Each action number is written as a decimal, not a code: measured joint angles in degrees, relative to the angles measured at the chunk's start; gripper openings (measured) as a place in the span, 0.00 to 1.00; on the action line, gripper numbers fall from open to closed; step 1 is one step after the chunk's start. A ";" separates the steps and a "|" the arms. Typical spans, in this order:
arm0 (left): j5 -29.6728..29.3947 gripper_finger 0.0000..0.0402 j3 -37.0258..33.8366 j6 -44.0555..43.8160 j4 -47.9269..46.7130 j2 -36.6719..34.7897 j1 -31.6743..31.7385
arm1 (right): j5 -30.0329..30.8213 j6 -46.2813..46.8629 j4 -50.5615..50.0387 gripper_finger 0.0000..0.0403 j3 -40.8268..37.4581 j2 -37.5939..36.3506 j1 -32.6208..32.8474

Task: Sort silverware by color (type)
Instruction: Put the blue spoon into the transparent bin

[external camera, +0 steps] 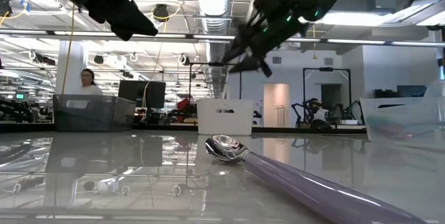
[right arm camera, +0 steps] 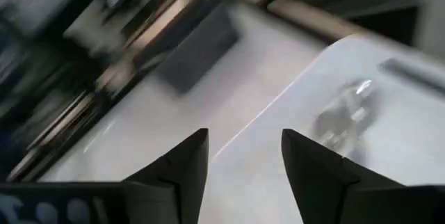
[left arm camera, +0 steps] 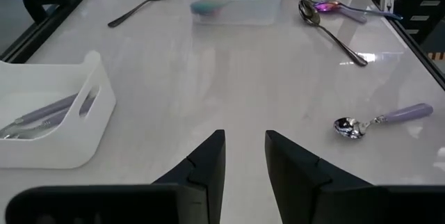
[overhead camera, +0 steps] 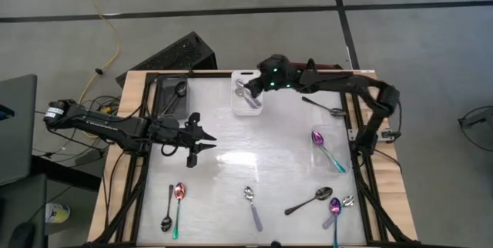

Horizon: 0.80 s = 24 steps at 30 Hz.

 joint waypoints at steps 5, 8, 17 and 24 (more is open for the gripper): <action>0.16 0.22 0.00 -2.99 0.26 0.36 -0.09 | -5.00 -7.38 -18.94 0.51 0.00 -10.65 7.22; 1.24 0.22 -0.02 -3.69 0.17 1.26 -0.61 | -0.35 -8.82 -28.50 0.50 0.00 -15.50 16.57; 9.29 0.22 1.09 -8.79 -0.21 6.73 -1.40 | 17.64 -9.90 -29.50 0.50 0.02 -17.97 46.64; 10.28 0.18 13.42 -32.04 -31.36 8.31 -6.08 | 23.57 -14.05 -27.75 0.50 0.00 -13.05 55.86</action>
